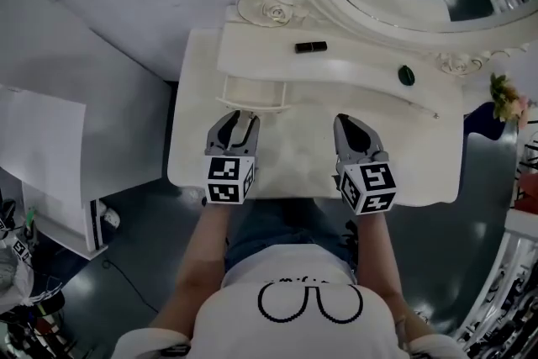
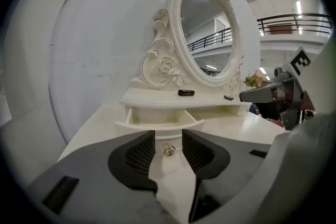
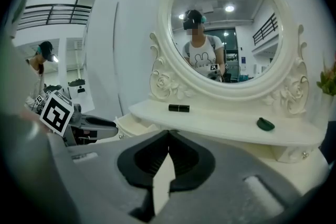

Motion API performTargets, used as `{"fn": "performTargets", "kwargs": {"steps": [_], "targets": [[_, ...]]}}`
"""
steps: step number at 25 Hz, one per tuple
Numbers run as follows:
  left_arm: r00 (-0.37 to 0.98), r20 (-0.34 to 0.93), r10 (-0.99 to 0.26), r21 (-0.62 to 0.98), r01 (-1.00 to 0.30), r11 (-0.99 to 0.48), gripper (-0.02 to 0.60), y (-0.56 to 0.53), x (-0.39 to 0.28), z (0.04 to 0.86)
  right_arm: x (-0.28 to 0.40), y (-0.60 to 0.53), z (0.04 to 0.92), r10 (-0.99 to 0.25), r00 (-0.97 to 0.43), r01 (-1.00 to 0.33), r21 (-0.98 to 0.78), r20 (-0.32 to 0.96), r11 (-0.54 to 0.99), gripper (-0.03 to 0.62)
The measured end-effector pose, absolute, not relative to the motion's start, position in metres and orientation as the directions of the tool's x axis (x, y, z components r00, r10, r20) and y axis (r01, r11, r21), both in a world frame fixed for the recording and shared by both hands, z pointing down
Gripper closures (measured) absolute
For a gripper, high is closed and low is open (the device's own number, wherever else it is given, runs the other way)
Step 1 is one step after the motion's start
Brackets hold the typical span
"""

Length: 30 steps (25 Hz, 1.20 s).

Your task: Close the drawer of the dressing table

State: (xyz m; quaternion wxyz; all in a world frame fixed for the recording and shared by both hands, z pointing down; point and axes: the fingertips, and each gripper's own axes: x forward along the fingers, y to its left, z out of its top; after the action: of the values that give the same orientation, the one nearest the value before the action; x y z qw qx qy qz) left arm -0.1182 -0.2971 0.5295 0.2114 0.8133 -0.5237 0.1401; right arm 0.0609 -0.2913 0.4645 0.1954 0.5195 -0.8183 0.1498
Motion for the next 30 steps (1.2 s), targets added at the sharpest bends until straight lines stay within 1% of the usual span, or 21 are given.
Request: {"fn": "performTargets", "kwargs": {"steps": [7,14,16,30], "targets": [[0.385,0.550,-0.741,0.196,-0.922,-0.333,0.423,-0.290,-0.108,0.568,0.064,-0.296,0.487,-0.743,-0.416,-0.889,-0.063,0.524,0.453,0.594],[0.354,0.576,-0.737,0.187,-0.934,-0.303,0.426,-0.299,-0.108,0.578,0.067,-0.299,0.494,-0.727,-0.426,-0.880,-0.062,0.538,0.471,0.594],[0.345,0.581,-0.737,0.177,-0.938,-0.300,0.487,-0.300,-0.108,0.578,0.066,-0.299,0.494,-0.724,-0.431,-0.877,-0.059,0.539,0.478,0.594],[0.333,0.593,-0.733,0.177,-0.942,-0.285,0.489,-0.308,-0.109,0.578,0.061,-0.297,0.496,-0.713,-0.449,-0.866,-0.065,0.539,0.496,0.594]]}}
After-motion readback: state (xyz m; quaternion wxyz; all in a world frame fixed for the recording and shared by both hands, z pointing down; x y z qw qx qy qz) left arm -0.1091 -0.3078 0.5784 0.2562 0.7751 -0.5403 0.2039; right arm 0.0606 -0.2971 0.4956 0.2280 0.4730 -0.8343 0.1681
